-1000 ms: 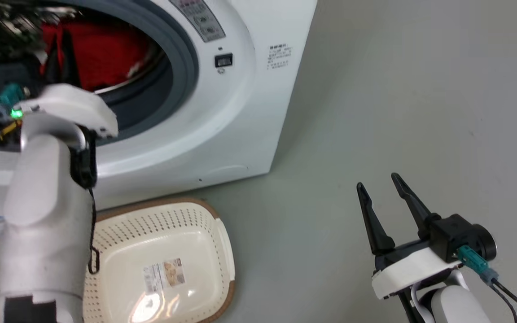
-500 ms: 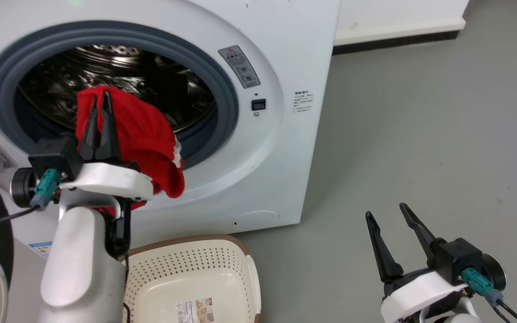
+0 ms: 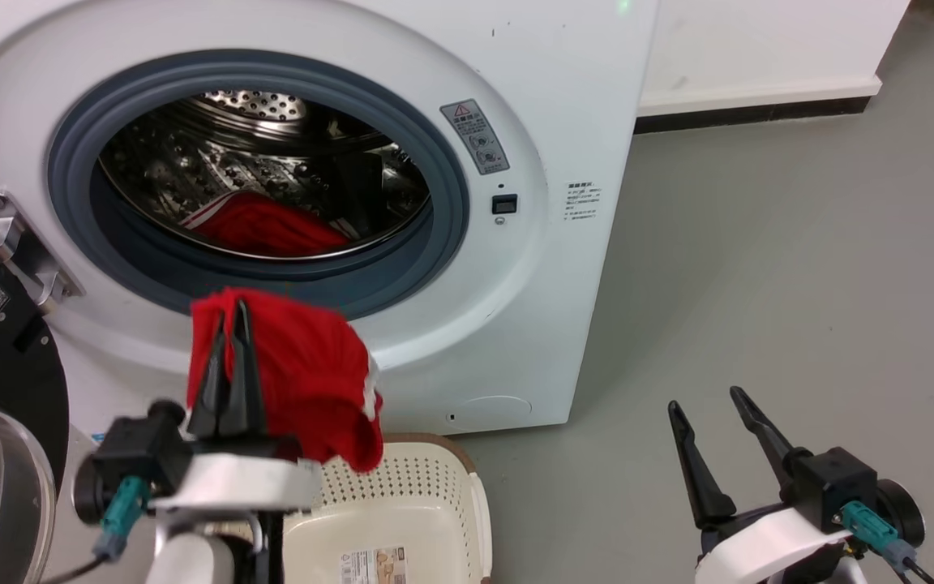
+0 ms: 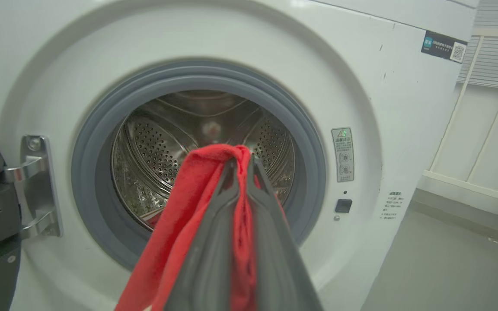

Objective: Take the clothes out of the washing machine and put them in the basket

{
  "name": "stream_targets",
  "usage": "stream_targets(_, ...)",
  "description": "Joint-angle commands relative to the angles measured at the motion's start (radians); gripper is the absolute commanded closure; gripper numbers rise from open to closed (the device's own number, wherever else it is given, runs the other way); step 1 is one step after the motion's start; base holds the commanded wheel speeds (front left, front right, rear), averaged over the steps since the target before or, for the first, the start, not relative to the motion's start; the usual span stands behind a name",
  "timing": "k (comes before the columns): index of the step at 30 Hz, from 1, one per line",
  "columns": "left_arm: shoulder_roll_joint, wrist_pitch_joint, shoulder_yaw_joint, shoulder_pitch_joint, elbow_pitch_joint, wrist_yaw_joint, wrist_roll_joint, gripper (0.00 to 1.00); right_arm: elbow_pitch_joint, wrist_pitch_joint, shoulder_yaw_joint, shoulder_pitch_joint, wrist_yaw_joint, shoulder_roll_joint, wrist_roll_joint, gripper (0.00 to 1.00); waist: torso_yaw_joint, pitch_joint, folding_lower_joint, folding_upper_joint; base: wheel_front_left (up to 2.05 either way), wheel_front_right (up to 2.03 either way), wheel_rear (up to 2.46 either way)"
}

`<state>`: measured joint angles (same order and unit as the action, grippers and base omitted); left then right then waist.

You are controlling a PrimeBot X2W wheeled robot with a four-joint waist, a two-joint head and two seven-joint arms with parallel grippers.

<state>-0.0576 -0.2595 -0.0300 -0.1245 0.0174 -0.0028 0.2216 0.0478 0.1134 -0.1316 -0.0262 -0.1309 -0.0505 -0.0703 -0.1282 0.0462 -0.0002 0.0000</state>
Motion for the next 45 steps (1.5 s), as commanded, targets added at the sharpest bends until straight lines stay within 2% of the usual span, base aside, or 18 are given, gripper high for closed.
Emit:
stream_targets(1,0.0,0.0,-0.007,0.024,0.001,0.009,0.008,1.0,-0.006,-0.003,0.001,-0.005,0.0,0.001,0.004,0.0,0.007,0.009,0.0002,0.0,0.0,0.0,0.0)
stream_targets(5,0.005,0.003,-0.041,0.098,0.073,0.03,0.054,1.0,-0.018,-0.003,0.004,0.002,0.0,0.001,0.006,0.0,0.025,0.05,0.0002,0.0,0.0,0.0,0.0)
stream_targets(8,0.006,0.0,-0.056,0.112,0.181,0.043,0.08,1.0,-0.026,-0.003,-0.001,0.028,0.0,0.001,0.007,0.0,0.036,0.098,0.0002,0.0,0.0,0.0,0.0)
stream_targets(11,0.007,-0.005,-0.078,0.081,0.298,0.037,0.09,1.0,-0.031,-0.002,-0.005,0.045,0.0,0.001,0.009,0.0,0.045,0.156,0.0002,0.0,0.0,0.0,0.0)
stream_targets(18,0.007,-0.007,-0.117,-0.063,0.534,0.028,0.111,1.0,-0.038,0.003,-0.02,0.114,0.0,0.001,0.02,0.0,0.051,0.33,0.0002,0.0,0.0,0.0,0.0)
stream_targets(24,0.007,-0.007,-0.165,-0.283,0.789,0.016,0.093,1.0,-0.041,0.008,-0.051,0.196,0.0,0.001,0.025,0.0,0.045,0.493,0.0002,0.0,0.0,0.0,0.0)
stream_targets(31,0.007,-0.006,-0.144,-0.509,1.034,0.026,0.121,1.0,-0.029,0.032,-0.092,0.293,0.0,0.001,0.022,0.0,0.013,0.67,0.0002,0.0,0.0,0.0,0.0)
stream_targets(36,-0.008,0.025,-0.135,-0.599,1.183,0.042,0.133,1.0,0.004,0.064,-0.11,0.328,0.0,0.001,0.0,0.0,-0.015,0.738,0.0002,0.0,0.0,0.0,0.0)
stream_targets(43,-0.026,0.054,-0.124,-0.639,1.249,0.046,0.155,1.0,0.063,0.1,-0.12,0.363,0.0,0.001,-0.025,0.0,-0.034,0.735,0.0002,0.0,0.0,0.0,0.0)
stream_targets(44,-0.025,0.063,-0.126,-0.636,1.253,0.038,0.156,0.2,0.072,0.105,-0.119,0.365,0.0,0.001,-0.027,0.0,-0.035,0.724,0.0002,0.0,0.0,0.0,0.0)
stream_targets(45,-0.024,0.062,-0.126,-0.63,1.255,0.031,0.162,0.0,0.081,0.109,-0.114,0.362,0.0,0.001,-0.028,0.0,-0.034,0.708,0.0002,0.0,0.0,0.0,0.0)
